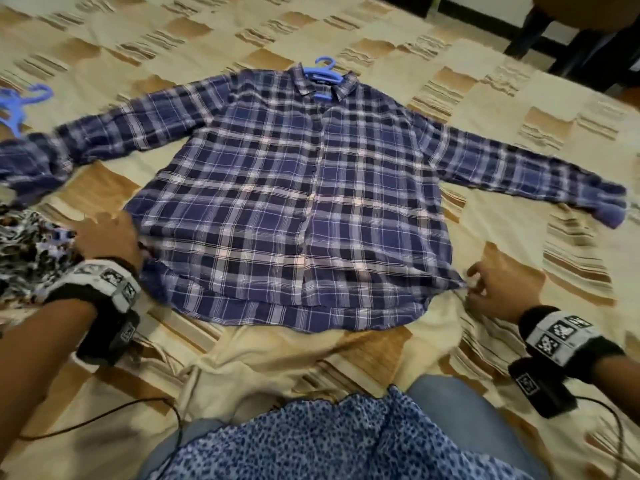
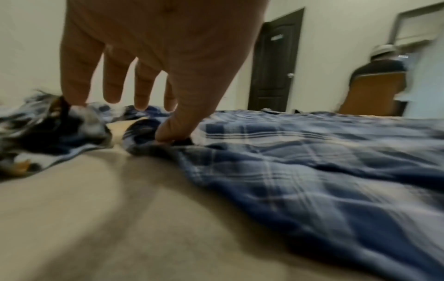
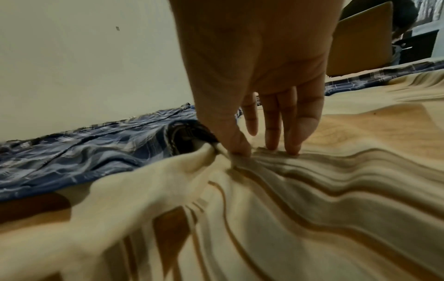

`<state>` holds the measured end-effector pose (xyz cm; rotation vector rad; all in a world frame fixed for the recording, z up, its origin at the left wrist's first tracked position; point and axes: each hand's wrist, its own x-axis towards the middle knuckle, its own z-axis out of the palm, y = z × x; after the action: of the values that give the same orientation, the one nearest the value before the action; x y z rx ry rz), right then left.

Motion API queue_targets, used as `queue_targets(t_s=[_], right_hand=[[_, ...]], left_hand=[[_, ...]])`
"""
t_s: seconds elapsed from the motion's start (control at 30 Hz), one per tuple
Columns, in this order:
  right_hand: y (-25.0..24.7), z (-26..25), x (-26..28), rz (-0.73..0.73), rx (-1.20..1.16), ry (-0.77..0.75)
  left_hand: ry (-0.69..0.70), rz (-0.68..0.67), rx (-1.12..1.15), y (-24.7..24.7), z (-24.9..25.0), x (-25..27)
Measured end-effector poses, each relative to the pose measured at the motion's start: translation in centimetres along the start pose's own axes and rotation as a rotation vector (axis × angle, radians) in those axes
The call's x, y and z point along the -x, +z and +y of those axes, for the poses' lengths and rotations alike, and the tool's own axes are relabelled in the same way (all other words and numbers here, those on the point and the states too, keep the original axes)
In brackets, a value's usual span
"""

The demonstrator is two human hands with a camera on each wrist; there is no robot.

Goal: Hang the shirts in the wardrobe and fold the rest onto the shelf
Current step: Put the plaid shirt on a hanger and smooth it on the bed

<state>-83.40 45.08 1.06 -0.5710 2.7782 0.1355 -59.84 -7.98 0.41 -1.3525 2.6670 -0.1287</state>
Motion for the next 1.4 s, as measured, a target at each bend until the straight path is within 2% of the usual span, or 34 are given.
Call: queue_targets(t_s=[0.1,0.17,0.23,0.3,0.37,0.43,0.5,0.57,0.63,0.67,0.77,0.8,0.9,0.97,1.07,1.2,1.27,1.33,1.4], right_hand=[[-0.9,-0.6,-0.1,-0.067,-0.107,-0.049],[-1.4,-0.7,-0.3,-0.046,-0.124,-0.100],[-1.4,-0.6,-0.6,0.027,-0.173,-0.129],[-1.1,-0.1,-1.0,0.151,-0.246,-0.133],[-0.9,0.4,-1.2,0.223,-0.324,-0.104],[-0.8,0.7,-1.2,0.250,-0.396,-0.072],[-0.8,0.5,-1.2,0.278,-0.424,-0.058],[-0.6,0.1,-1.6,0.292,-0.487,-0.061],[-0.2,-0.4,-2.3,0.248,-0.544,-0.056],[0.0,-0.7,-2.6,0.209,-0.541,-0.055],[0.2,-0.7,-3.3,0.146,-0.393,-0.078],[-0.1,-0.5,-3.3,0.155,-0.314,-0.089],[-0.6,1.1,-3.3,0.188,-0.092,-0.117],[-0.5,2.0,-2.8,0.158,0.101,-0.169],[-0.2,2.3,-1.6,0.121,0.346,-0.234],[-0.7,2.7,-1.4,0.116,0.327,-0.371],[-1.3,2.7,-0.8,0.095,0.373,-0.393],[-1.9,2.1,-0.2,0.103,0.401,-0.433],[-2.6,0.9,0.4,0.152,0.392,-0.490]], left_hand=[[0.192,-0.059,-0.041,-1.3,5.0,2.8],[0.393,-0.112,-0.048,-2.0,9.8,5.5],[0.626,-0.113,0.048,-2.9,15.0,8.6],[0.811,-0.209,0.232,-3.9,20.0,12.4],[0.946,-0.306,0.292,-4.8,24.0,16.8],[1.024,-0.327,0.223,-4.7,27.0,20.5],[1.039,-0.340,0.094,-3.4,28.8,23.0],[1.029,-0.286,-0.036,-2.6,29.6,24.0],[0.947,-0.276,-0.034,-2.3,29.6,24.2],[0.951,-0.213,-0.038,-1.8,29.8,24.2],[0.928,-0.341,-0.016,-1.7,30.0,24.6],[0.953,-0.323,0.013,-1.3,29.9,24.7],[0.997,-0.377,0.087,-1.6,29.2,25.1],[0.980,-0.421,0.151,-1.9,28.8,25.0],[1.005,-0.392,0.205,-2.2,28.3,24.6],[0.934,-0.250,0.297,-2.7,27.4,23.4],[0.892,-0.206,0.207,-2.7,26.5,22.0],[0.868,-0.217,0.067,-2.4,25.8,20.8],[0.901,-0.252,-0.011,-2.0,25.5,20.2]])
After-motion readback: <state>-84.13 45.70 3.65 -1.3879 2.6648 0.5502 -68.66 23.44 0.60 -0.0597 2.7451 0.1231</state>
